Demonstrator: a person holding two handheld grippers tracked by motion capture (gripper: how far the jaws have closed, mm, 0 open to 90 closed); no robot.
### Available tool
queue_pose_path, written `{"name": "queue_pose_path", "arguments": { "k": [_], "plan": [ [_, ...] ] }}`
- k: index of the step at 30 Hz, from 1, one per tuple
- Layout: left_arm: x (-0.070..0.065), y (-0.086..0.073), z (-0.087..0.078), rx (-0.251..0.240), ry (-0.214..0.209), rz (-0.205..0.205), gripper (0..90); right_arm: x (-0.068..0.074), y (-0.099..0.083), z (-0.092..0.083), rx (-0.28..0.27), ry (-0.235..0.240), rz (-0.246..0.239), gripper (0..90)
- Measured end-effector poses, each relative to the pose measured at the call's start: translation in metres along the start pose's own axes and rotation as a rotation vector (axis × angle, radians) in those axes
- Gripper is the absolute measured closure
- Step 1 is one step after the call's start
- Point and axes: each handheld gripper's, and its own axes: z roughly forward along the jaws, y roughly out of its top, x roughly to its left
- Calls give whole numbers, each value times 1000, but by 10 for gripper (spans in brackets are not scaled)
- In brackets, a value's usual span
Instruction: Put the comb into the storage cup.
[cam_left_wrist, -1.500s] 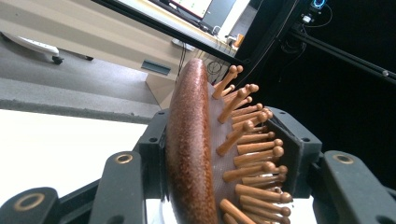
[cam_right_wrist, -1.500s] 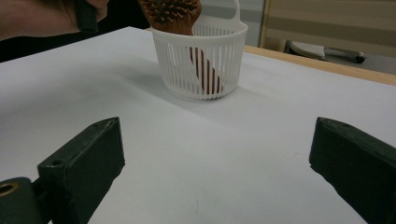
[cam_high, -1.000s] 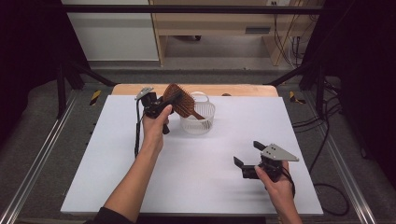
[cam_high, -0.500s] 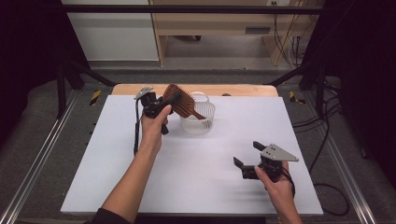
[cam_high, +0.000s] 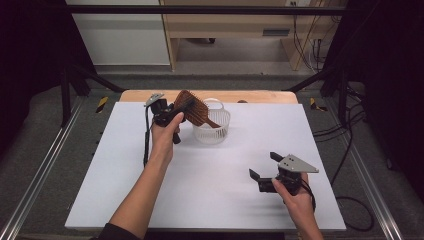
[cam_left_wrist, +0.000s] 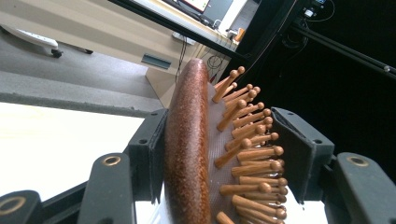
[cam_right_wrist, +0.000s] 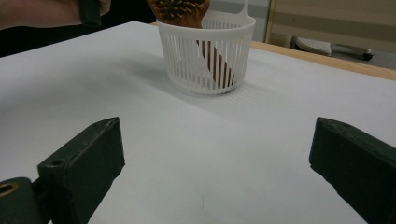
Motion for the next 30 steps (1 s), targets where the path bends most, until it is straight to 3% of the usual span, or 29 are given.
{"name": "queue_pose_path", "arguments": {
  "k": [30],
  "plan": [
    [2,-2,-3,-18,6,7,265,1,-1,1,8,5,-6,37]
  ]
}}
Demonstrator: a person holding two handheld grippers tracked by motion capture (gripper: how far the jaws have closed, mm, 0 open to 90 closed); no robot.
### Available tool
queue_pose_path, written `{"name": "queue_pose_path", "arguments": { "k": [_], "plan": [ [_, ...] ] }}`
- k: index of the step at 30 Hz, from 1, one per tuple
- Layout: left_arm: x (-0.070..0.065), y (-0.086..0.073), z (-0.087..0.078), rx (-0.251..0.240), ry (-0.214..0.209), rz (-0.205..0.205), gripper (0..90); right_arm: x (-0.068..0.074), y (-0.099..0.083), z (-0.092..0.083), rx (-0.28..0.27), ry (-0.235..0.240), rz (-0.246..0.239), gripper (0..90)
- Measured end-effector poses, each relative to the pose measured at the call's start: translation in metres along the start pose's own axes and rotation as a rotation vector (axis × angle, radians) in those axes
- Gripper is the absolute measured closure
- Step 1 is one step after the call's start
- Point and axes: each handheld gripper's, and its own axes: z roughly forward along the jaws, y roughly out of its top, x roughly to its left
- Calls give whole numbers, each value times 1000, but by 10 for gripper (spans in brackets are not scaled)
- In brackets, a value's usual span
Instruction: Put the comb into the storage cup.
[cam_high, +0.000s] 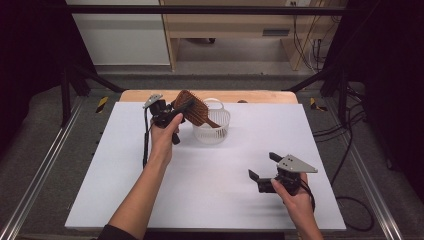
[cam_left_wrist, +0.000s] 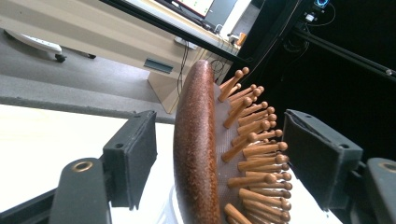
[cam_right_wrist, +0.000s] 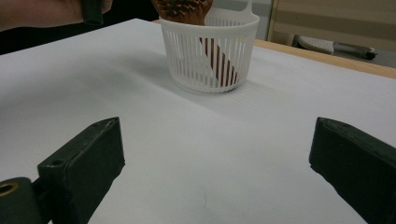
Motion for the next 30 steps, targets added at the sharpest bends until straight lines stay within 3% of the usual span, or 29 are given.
{"name": "queue_pose_path", "arguments": {
  "k": [12,30],
  "plan": [
    [-2,0,0,3,8,-3,172,0,0,0,1,0,1,37],
    [-8,3,-4,-11,26,40,82,0,0,0,0,3,1,37]
  ]
}}
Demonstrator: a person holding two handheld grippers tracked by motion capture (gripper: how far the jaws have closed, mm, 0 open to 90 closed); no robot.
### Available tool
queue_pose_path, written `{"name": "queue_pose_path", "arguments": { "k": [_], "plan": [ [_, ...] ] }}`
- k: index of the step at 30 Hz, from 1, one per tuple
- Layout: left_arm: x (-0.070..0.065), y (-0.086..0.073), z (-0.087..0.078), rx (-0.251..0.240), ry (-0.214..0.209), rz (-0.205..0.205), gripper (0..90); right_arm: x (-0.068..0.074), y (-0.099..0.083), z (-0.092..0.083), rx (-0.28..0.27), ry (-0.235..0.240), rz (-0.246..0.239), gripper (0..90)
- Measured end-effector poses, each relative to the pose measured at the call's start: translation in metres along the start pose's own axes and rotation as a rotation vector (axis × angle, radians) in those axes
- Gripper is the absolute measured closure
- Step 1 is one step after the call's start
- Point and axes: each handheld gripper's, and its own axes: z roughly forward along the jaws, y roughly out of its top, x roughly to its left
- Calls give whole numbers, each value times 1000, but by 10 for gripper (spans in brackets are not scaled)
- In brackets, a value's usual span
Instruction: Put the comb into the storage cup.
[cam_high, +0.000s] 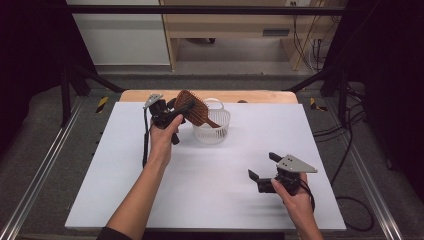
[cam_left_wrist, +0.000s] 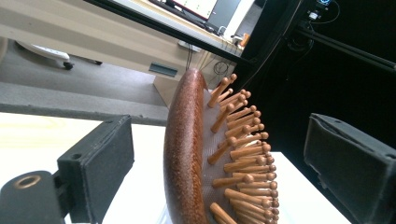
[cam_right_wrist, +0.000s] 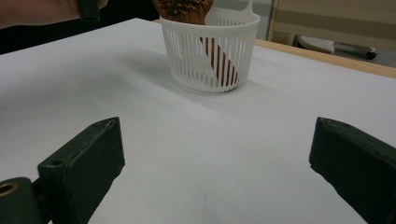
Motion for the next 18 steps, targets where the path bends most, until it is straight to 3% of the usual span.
{"name": "queue_pose_path", "arguments": {
  "k": [8,18],
  "plan": [
    [-5,3,-7,-6,19,64,76,0,0,1,1,3,-2,37],
    [-10,8,-18,-19,39,112,63,0,-2,2,3,11,3,37]
  ]
}}
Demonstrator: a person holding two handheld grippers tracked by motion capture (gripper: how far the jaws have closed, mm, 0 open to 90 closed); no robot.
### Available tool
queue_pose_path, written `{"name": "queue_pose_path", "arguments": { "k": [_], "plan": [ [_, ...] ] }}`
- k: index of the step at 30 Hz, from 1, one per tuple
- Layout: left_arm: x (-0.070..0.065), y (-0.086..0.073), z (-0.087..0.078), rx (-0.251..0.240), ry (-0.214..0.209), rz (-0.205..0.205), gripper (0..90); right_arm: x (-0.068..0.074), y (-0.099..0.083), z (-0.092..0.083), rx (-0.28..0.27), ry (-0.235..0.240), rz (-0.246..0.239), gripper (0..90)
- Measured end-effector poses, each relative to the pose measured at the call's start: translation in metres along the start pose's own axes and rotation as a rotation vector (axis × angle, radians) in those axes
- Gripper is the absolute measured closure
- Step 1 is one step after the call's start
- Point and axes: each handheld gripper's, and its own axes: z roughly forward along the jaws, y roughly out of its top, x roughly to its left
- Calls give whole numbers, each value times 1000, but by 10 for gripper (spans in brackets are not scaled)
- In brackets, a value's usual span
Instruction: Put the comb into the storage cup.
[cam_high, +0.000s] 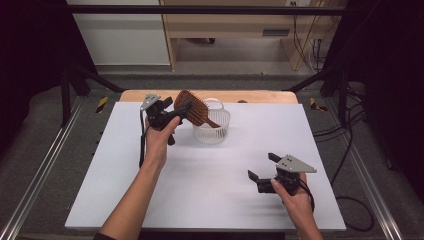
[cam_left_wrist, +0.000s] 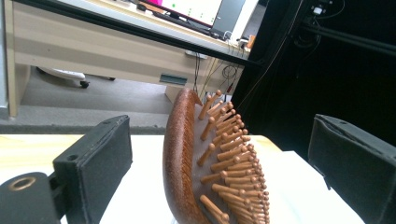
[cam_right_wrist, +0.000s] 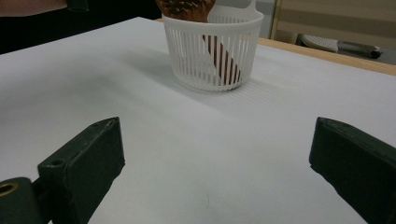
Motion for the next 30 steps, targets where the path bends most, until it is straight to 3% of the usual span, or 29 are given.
{"name": "queue_pose_path", "arguments": {
  "k": [7,16,25,30],
  "plan": [
    [-5,0,-8,7,22,33,58,1,0,1,-1,2,-2,37],
    [-5,2,-23,8,46,39,57,2,1,1,-1,2,-2,37],
    [-7,2,-44,8,46,70,48,7,4,1,-12,4,-8,36],
    [-4,4,-46,0,49,64,47,6,3,1,-11,2,-7,36]
  ]
}}
